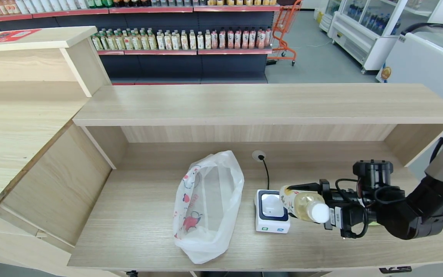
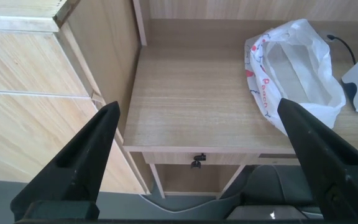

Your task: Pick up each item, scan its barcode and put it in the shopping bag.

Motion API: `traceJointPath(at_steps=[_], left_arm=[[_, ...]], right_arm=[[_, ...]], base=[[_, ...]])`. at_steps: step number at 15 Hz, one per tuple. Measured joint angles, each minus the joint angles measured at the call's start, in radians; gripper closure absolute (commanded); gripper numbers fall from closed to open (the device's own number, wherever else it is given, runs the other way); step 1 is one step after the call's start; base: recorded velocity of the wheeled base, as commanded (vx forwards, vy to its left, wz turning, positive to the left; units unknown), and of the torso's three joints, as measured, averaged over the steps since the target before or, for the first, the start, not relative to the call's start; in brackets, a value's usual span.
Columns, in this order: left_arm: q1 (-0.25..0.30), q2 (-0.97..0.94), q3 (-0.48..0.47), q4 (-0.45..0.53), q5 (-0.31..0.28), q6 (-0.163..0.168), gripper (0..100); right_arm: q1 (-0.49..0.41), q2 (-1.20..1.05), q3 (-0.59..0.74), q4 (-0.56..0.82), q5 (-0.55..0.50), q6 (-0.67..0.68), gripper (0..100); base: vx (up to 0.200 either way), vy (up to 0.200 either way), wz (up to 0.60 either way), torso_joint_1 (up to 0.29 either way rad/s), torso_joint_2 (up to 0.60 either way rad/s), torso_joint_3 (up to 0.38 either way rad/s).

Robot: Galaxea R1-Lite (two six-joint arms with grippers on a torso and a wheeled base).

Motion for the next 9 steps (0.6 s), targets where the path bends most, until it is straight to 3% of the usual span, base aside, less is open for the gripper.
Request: traceJointPath(at_steps=[9], left_arm=[[0.0,0.0,0.0,0.0,0.0,0.0,0]], right_arm=[[0.069,0.119,-0.129,-0.018,0.008,-0.009,100]], base=[[0.0,0.0,0.0,0.0,0.0,0.0]])
